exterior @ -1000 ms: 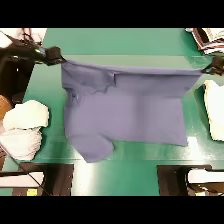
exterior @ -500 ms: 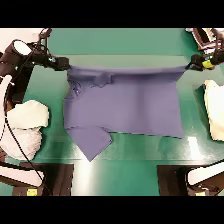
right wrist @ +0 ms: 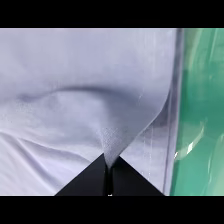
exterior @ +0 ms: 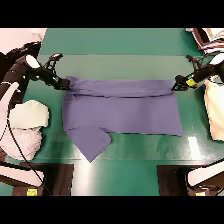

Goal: Fold the shirts.

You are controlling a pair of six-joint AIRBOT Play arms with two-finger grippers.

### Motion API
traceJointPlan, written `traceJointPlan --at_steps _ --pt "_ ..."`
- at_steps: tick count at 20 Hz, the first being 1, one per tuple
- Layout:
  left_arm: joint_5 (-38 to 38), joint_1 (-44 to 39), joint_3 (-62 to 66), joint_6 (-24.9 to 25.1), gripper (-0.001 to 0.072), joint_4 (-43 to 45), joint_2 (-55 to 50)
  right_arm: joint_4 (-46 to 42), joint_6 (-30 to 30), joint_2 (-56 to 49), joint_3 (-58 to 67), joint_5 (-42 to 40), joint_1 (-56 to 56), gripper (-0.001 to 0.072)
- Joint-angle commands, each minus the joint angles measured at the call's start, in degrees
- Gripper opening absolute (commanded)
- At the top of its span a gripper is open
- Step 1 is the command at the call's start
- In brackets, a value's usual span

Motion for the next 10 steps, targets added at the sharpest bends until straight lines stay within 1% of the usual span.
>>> traceJointPlan --at_steps 1,2,3,4,7,10 --pt "-0.72 0.02 -1.22 -4.48 0.0652 1.86 0.09 -0.07 0.13 0.96 -1.44 -0.46 0.61 0.0058" --pt "-1.73 0.02 -0.76 -6.36 0.0648 3.23 0.11 -0.11 0.13 1.70 -1.44 -0.42 0.28 0.0277" --pt "-3.63 0.04 0.20 -6.99 0.0609 4.35 0.11 -0.15 0.11 2.82 -1.44 0.02 -0.28 0.0370" --pt "-5.68 0.24 1.11 -7.63 0.0613 5.79 0.42 -0.17 0.09 4.02 -1.44 0.94 -1.14 0.0369" --pt "-9.27 2.05 0.52 -8.66 0.0613 6.12 4.83 -0.15 0.11 10.45 -4.13 2.64 -5.05 0.0366" --pt "-12.92 3.28 -7.37 -10.73 0.0613 6.08 12.31 -0.02 0.11 18.88 -11.93 2.95 -8.11 0.0366"
